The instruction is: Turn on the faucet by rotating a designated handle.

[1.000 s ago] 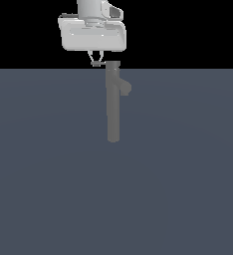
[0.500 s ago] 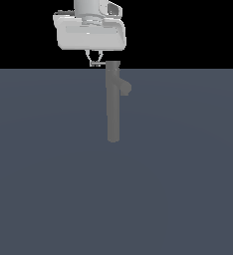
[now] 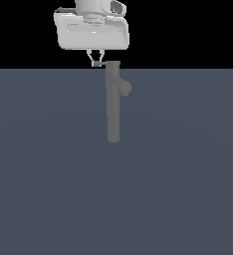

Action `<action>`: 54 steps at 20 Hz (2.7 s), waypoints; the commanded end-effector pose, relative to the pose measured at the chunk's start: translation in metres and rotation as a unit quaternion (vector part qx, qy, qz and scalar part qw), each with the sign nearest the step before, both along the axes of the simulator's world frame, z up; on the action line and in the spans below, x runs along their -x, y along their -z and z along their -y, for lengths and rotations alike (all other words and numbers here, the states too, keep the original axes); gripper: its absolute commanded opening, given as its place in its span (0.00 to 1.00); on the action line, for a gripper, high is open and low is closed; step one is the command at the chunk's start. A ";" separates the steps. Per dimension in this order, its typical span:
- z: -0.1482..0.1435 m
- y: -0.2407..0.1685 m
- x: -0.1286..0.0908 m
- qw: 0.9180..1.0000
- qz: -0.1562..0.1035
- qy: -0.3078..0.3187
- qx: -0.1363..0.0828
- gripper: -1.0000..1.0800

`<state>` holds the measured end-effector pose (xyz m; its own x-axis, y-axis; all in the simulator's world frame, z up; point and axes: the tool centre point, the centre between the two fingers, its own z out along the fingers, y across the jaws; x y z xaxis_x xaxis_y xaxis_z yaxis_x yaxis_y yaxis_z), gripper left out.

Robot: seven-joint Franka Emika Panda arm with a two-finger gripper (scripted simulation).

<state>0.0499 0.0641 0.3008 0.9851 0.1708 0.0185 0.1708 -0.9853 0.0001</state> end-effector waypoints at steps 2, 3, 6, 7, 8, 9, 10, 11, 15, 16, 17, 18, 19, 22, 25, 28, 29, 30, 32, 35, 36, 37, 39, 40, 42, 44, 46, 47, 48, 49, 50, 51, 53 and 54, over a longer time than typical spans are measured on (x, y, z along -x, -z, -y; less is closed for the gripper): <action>0.010 0.000 0.016 1.000 -0.007 0.004 0.001 0.00; 0.012 0.000 0.019 1.000 -0.008 0.004 0.001 0.00; 0.017 0.000 0.027 1.000 -0.008 0.004 0.001 0.00; 0.019 0.000 0.030 1.000 -0.009 0.004 0.001 0.00; 0.021 0.000 0.033 1.000 -0.009 0.004 0.001 0.00; 0.021 0.000 0.033 1.000 -0.009 0.004 0.001 0.00; 0.014 0.001 0.025 1.000 -0.004 -0.001 0.001 0.00; 0.020 0.001 0.027 1.000 -0.004 0.000 0.001 0.00; 0.045 0.001 0.033 1.000 -0.007 0.002 0.001 0.00; 0.052 0.000 0.035 1.000 -0.007 0.002 0.001 0.00; 0.058 0.000 0.036 1.000 -0.008 0.003 0.001 0.00; 0.065 0.000 0.038 1.000 -0.009 0.004 0.001 0.00; 0.070 0.000 0.039 1.000 -0.009 0.004 0.001 0.00; 0.044 0.001 0.031 1.000 -0.005 -0.016 -0.002 0.00; 0.061 0.001 0.024 1.000 -0.006 -0.010 -0.001 0.00; 0.079 0.001 0.018 1.000 -0.007 -0.005 0.000 0.00; 0.084 0.001 0.016 1.000 -0.008 -0.003 0.000 0.00; 0.090 0.000 0.014 1.000 -0.008 -0.001 0.001 0.00; 0.101 0.000 0.010 1.000 -0.009 0.002 0.001 0.00; 0.069 0.002 0.022 0.999 -0.024 -0.021 -0.005 0.00; 0.071 0.002 0.019 1.000 -0.023 -0.019 -0.005 0.00; 0.073 0.002 0.015 1.000 -0.022 -0.018 -0.005 0.00; 0.077 0.002 0.009 1.000 -0.021 -0.015 -0.004 0.00; 0.079 0.002 0.006 1.000 -0.020 -0.014 -0.004 0.00; 0.083 0.002 -0.001 1.000 -0.018 -0.012 -0.003 0.00; 0.087 0.002 -0.007 1.000 -0.017 -0.009 -0.002 0.00; 0.091 0.001 -0.013 1.000 -0.016 -0.007 -0.002 0.00; 0.093 0.001 -0.016 1.000 -0.015 -0.006 -0.001 0.00; 0.095 0.001 -0.019 1.000 -0.014 -0.004 -0.001 0.00; 0.097 0.001 -0.022 1.000 -0.014 -0.003 -0.001 0.00; 0.099 0.001 -0.025 1.000 -0.013 -0.002 0.000 0.00; 0.101 0.001 -0.028 1.000 -0.012 -0.001 0.000 0.00; 0.105 0.000 -0.033 1.000 -0.011 0.001 0.001 0.00; 0.107 0.000 -0.036 1.000 -0.010 0.002 0.001 0.00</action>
